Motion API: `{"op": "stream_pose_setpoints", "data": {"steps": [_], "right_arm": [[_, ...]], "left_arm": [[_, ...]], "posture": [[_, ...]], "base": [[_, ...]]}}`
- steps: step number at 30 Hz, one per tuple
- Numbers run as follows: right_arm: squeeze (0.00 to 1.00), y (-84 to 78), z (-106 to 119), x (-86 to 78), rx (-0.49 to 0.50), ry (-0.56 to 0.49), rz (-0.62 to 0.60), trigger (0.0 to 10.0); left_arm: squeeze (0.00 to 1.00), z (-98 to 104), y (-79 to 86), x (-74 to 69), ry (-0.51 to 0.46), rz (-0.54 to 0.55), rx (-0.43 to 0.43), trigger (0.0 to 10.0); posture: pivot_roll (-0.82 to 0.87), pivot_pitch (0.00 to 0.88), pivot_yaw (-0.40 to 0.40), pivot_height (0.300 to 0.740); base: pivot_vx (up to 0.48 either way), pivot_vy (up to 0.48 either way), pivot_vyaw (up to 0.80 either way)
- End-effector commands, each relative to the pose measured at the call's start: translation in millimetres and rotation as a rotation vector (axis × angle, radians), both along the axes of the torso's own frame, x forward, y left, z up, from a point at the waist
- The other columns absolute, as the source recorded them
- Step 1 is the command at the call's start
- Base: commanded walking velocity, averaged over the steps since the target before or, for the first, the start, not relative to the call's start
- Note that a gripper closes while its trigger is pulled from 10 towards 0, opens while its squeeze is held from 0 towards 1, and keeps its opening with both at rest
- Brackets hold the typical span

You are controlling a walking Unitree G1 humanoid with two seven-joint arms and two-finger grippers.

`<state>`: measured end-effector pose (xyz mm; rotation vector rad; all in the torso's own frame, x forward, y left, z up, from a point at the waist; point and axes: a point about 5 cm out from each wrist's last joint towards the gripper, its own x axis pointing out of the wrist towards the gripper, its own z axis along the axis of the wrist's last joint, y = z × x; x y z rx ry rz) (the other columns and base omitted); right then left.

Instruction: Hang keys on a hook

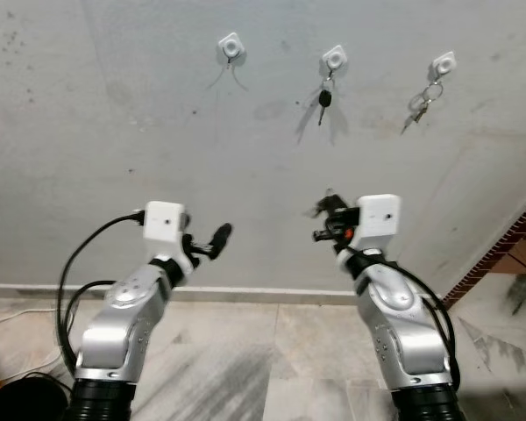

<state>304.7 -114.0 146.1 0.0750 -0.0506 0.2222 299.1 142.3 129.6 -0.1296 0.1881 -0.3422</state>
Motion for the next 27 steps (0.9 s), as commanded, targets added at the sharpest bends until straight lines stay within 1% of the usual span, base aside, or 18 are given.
{"op": "stream_pose_setpoints", "data": {"steps": [1, 9, 27], "right_arm": [[0.00, -12.2, 2.7, 0.3, -0.005, -0.013, -0.034, 10.0], [0.00, -10.5, 2.2, 0.2, -0.007, -0.016, -0.027, 10.0], [0.00, -8.0, 0.6, 1.4, -0.007, -0.013, -0.017, 10.0]], "left_arm": [[0.00, 4.4, -11.2, 0.5, -0.014, -0.036, -0.010, 10.0], [0.00, 4.8, -11.7, 0.9, -0.016, -0.041, -0.008, 10.0], [0.00, 3.9, -12.3, 0.9, -0.008, -0.046, -0.002, 10.0]], "posture": [[0.15, 0.000, -0.042, 0.740], [0.15, 0.000, -0.042, 0.740], [0.17, 0.000, -0.044, 0.740]], "base": [[0.398, 0.000, 0.00], [0.398, 0.000, 0.00], [0.369, 0.000, 0.49]]}}
